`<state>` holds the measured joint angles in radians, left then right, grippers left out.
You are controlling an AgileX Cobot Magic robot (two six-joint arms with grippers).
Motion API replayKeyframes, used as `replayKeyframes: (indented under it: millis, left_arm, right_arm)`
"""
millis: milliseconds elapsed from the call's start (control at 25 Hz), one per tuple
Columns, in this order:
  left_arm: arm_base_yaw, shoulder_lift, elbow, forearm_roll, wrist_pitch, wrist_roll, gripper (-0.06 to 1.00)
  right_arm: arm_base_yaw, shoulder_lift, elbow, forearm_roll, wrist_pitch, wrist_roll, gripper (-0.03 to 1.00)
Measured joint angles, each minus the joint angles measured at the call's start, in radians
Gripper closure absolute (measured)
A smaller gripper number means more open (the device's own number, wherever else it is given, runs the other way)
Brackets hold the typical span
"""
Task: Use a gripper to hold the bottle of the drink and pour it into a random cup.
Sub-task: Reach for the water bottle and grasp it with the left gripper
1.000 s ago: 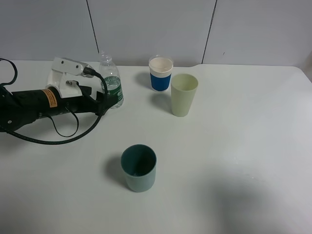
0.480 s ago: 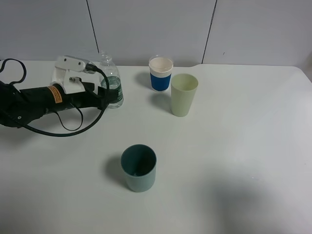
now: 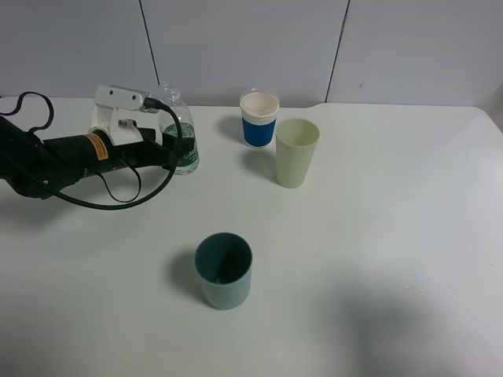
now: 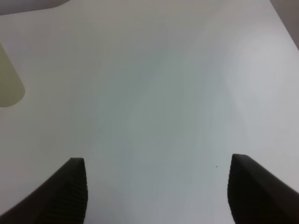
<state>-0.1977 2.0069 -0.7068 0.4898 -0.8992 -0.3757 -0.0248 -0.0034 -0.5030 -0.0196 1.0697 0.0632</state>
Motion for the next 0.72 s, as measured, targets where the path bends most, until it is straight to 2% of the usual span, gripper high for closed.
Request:
replayKeyframes:
  millis: [360,720]
  left_arm:
    - [-0.005,0.049,-0.061,-0.002,-0.008,0.0,0.1]
    - [-0.059,0.083,-0.132,-0.004,-0.007,0.0,0.11]
  right_arm:
    - [0.0,0.0,0.0,0.0,0.0,0.0,0.33]
    - [0.0,0.0,0.0,0.0,0.0,0.0,0.33]
